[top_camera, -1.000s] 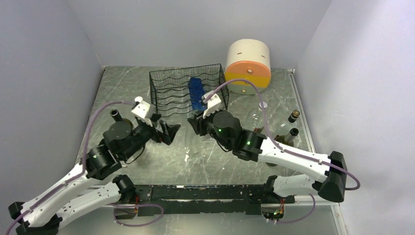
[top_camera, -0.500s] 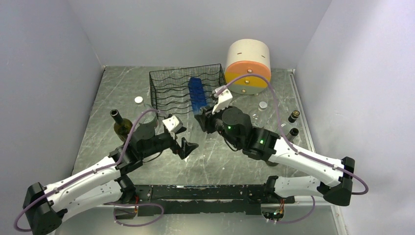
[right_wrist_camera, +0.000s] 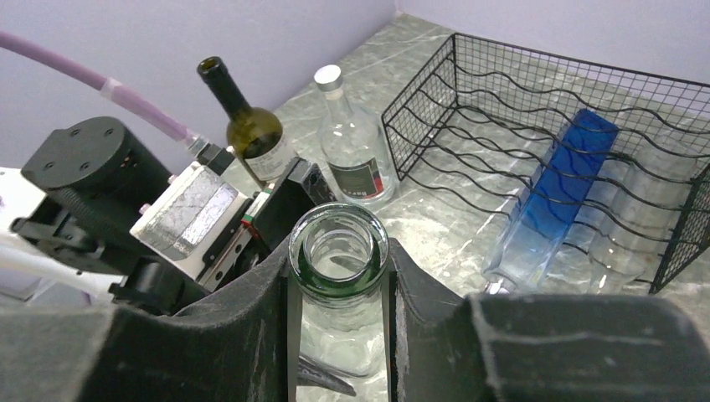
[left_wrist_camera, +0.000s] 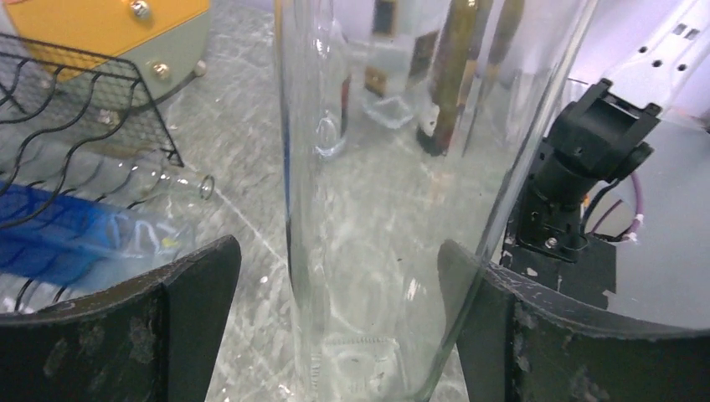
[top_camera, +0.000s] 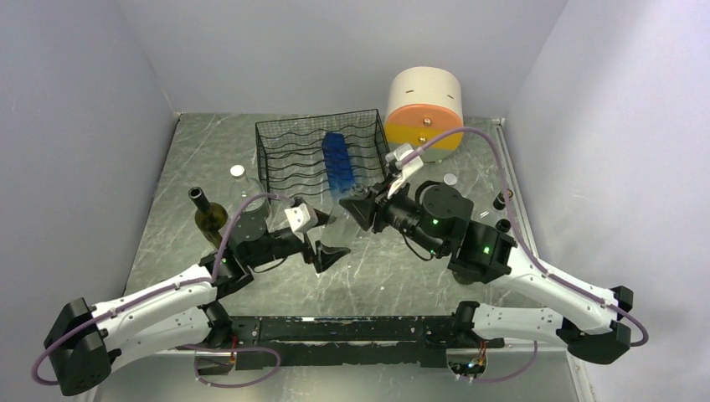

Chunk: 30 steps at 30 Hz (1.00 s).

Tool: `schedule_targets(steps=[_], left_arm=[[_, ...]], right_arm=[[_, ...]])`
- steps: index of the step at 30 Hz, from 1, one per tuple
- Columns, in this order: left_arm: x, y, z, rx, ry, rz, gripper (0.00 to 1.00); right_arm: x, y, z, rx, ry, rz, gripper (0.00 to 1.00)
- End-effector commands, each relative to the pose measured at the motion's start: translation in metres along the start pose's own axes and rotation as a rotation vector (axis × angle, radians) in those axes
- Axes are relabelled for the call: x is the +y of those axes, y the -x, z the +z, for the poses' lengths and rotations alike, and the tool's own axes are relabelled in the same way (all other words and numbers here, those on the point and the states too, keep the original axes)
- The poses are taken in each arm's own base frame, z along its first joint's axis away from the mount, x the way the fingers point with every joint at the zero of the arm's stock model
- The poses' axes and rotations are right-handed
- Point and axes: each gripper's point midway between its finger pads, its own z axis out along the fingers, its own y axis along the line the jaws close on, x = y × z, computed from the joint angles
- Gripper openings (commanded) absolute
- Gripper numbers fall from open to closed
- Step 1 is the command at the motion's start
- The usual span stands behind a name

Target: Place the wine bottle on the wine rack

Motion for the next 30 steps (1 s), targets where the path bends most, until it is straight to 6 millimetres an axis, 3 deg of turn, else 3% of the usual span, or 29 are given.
schedule_targets(steps=[1, 6, 13, 17, 19, 23, 26, 30], left_arm=[[-0.014, 0.017, 0.008, -0.057, -0.101, 0.063, 0.89], [-0.022, 0.021, 0.016, -0.053, -0.167, 0.101, 0.65], [-0.018, 0.03, 0.019, -0.074, -0.162, 0.185, 0.08], [-0.025, 0.04, 0.019, -0.066, -0.215, 0.272, 0.07], [-0.023, 0.043, 0.02, -0.047, -0.217, 0.321, 0.07], [-0.011, 0.048, 0.021, -0.033, -0.178, 0.458, 0.07], [0.0, 0.063, 0.023, -0.073, -0.129, 0.594, 0.07], [0.014, 0.081, 0.027, -0.079, -0.067, 0.738, 0.07]], right_arm=[[0.011, 0.023, -0.019, -0.076, 0.08, 0.02, 0.0], [0.013, 0.01, -0.024, -0.03, 0.104, 0.014, 0.09], [0.007, 0.0, -0.032, 0.011, 0.08, 0.036, 0.16], [-0.001, -0.012, -0.033, 0.062, 0.037, 0.042, 0.52], [-0.004, -0.019, -0.034, 0.099, 0.02, 0.03, 0.61], [-0.004, -0.027, -0.04, 0.185, 0.011, 0.027, 0.72], [-0.008, -0.03, -0.05, 0.227, -0.016, 0.044, 0.73], [-0.012, -0.017, -0.065, 0.202, -0.031, 0.066, 0.74]])
